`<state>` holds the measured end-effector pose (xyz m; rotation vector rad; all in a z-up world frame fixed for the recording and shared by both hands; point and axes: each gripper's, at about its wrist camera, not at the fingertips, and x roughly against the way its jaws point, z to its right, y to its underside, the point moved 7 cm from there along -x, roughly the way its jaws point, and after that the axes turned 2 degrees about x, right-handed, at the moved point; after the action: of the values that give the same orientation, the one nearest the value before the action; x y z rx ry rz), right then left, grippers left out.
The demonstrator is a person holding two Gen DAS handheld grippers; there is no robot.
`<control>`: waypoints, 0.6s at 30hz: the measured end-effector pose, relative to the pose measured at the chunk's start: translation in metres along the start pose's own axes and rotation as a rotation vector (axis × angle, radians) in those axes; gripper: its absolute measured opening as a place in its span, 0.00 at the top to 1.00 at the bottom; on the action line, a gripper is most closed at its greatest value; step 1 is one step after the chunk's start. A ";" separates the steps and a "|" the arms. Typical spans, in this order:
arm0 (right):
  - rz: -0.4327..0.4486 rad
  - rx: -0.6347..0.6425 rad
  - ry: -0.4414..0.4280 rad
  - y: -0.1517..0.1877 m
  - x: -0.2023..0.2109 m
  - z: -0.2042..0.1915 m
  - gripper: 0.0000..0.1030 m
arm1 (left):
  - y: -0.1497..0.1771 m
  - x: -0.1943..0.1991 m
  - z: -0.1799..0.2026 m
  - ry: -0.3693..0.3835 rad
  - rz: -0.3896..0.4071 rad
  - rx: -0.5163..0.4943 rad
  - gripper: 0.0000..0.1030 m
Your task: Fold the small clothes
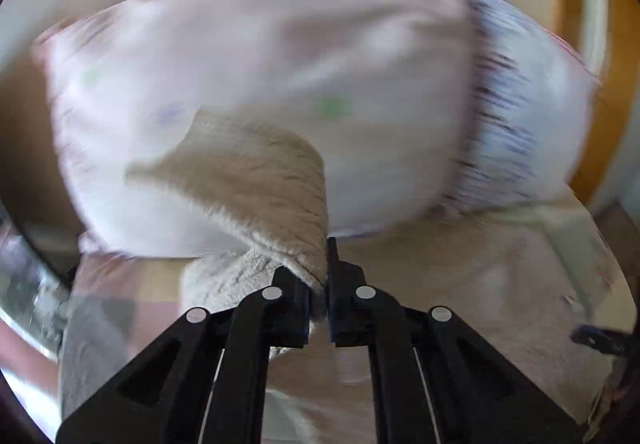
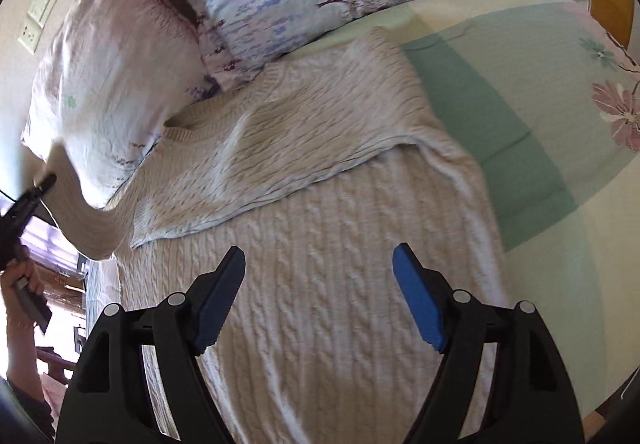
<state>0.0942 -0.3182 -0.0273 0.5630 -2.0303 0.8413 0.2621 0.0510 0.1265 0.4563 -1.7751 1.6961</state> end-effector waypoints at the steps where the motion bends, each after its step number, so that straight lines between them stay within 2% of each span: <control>1: -0.002 -0.004 -0.002 -0.001 -0.001 0.005 0.24 | 0.002 -0.007 0.045 0.065 -0.013 -0.045 0.88; 2: -0.006 -0.003 -0.002 -0.002 -0.001 0.010 0.24 | 0.007 -0.020 0.099 0.149 -0.034 -0.085 0.84; 3: -0.011 0.004 0.004 -0.002 -0.002 0.013 0.24 | 0.014 -0.035 0.138 0.194 -0.055 -0.124 0.71; 4: -0.022 0.014 0.015 0.000 -0.003 0.017 0.24 | 0.022 -0.050 0.167 0.204 -0.071 -0.167 0.62; 6: -0.029 0.013 0.011 0.001 0.001 0.022 0.24 | 0.047 -0.078 0.191 0.194 -0.189 -0.173 0.62; 7: -0.016 0.003 -0.003 0.000 0.007 0.025 0.25 | 0.057 -0.078 0.185 0.206 -0.217 -0.137 0.62; 8: 0.006 -0.004 -0.017 -0.001 0.014 0.029 0.25 | 0.065 -0.069 0.168 0.223 -0.212 -0.083 0.61; 10: 0.034 -0.020 -0.025 -0.002 0.025 0.039 0.25 | 0.081 -0.048 0.120 0.178 -0.181 0.002 0.39; 11: 0.032 -0.031 -0.026 -0.002 0.028 0.046 0.26 | 0.093 -0.037 0.089 0.135 -0.178 0.057 0.38; 14: 0.006 -0.076 -0.047 0.003 0.037 0.063 0.28 | 0.138 -0.006 0.006 0.056 -0.244 0.256 0.38; 16: -0.015 -0.087 -0.045 0.013 0.044 0.074 0.29 | 0.168 0.010 -0.018 0.048 -0.289 0.336 0.38; 18: -0.046 -0.091 -0.030 0.023 0.048 0.083 0.31 | 0.203 0.021 -0.027 0.053 -0.350 0.389 0.40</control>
<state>0.0090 -0.3674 -0.0302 0.5720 -2.0634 0.7138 0.1221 0.1034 -0.0151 0.8294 -1.2364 1.7734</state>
